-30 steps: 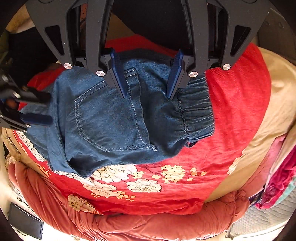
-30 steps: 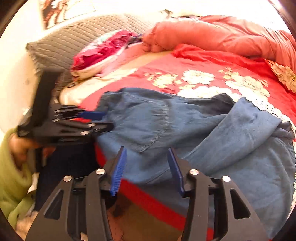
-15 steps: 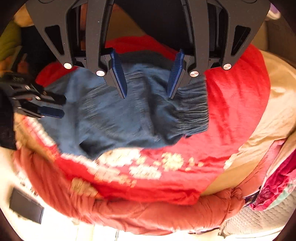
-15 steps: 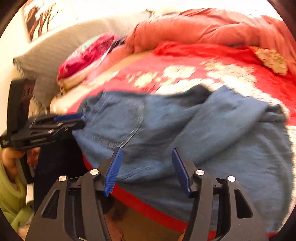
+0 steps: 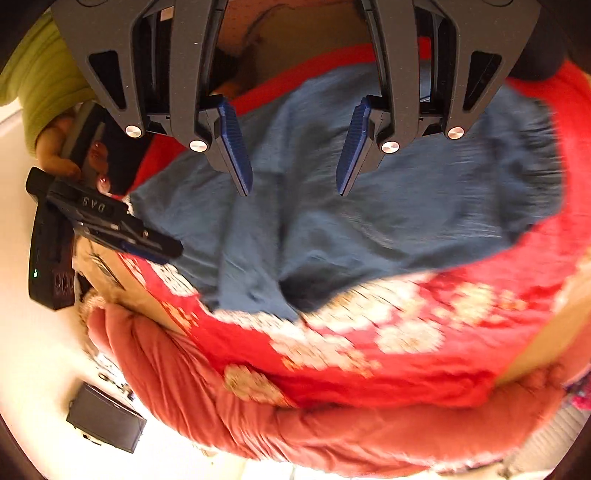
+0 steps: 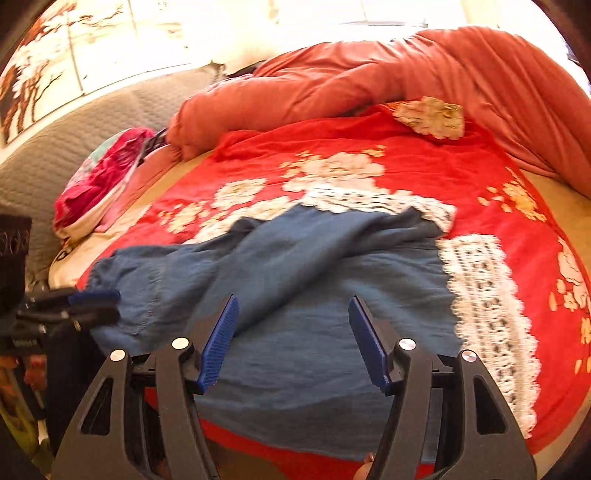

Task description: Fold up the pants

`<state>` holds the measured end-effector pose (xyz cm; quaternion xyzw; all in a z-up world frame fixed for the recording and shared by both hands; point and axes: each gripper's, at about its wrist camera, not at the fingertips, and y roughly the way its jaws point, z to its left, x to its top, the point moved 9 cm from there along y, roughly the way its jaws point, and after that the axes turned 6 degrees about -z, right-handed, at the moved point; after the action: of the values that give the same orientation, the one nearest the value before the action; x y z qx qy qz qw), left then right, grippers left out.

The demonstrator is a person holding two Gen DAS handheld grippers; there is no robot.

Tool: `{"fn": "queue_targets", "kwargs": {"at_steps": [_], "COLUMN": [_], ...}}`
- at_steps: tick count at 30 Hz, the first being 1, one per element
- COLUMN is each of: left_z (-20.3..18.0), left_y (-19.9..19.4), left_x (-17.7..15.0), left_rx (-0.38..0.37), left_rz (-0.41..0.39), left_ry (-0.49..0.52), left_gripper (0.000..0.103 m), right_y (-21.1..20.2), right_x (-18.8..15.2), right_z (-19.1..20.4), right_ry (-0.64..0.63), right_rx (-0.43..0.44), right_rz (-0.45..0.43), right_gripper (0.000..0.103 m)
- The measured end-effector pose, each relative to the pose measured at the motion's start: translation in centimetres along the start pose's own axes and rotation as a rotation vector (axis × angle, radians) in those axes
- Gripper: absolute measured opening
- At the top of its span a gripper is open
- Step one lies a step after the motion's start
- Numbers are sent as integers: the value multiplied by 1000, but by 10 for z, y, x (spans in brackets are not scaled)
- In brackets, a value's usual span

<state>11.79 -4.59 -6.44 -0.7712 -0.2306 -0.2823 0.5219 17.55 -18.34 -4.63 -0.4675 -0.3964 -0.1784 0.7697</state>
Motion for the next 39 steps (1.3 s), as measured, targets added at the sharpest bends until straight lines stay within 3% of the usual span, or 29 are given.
{"fn": "queue_targets", "kwargs": {"at_steps": [3,9,14,17,19,22,30,36,38,39], "left_z": [-10,-15,-16,-12,-12,-14,-31,-33,-35,-35], "left_y": [28,67,87,88,88,89,84,87,88,88], "left_x": [2,18,15,14,15,13,11,11,12,12], "left_rx": [-54,-79,-95,-136,-159,-203,-224,-211,-211,-213], "left_rz": [46,71,89,60,45,36,12,16,16,16], "left_ry": [-16,-30,-17,-67,-73,-100,-45,-35,-35,-39], "left_gripper": [39,39,22,18,7,4,4,4,4,4], "right_y": [4,15,36,62,82,112,195,222,225,226], "right_x": [4,18,33,42,49,68,86,78,79,79], "right_z": [-11,-21,-18,-11,-9,1,-3,-7,-8,-12], "right_ry": [28,10,-25,-48,-73,-97,-97,-139,-140,-123], "right_rx": [-10,-51,-65,-32,-57,-61,-177,-251,-247,-242], "right_rz": [3,20,55,115,150,164,290,319,304,302], "right_gripper": [61,61,61,66,66,66,66,65,43,37]}}
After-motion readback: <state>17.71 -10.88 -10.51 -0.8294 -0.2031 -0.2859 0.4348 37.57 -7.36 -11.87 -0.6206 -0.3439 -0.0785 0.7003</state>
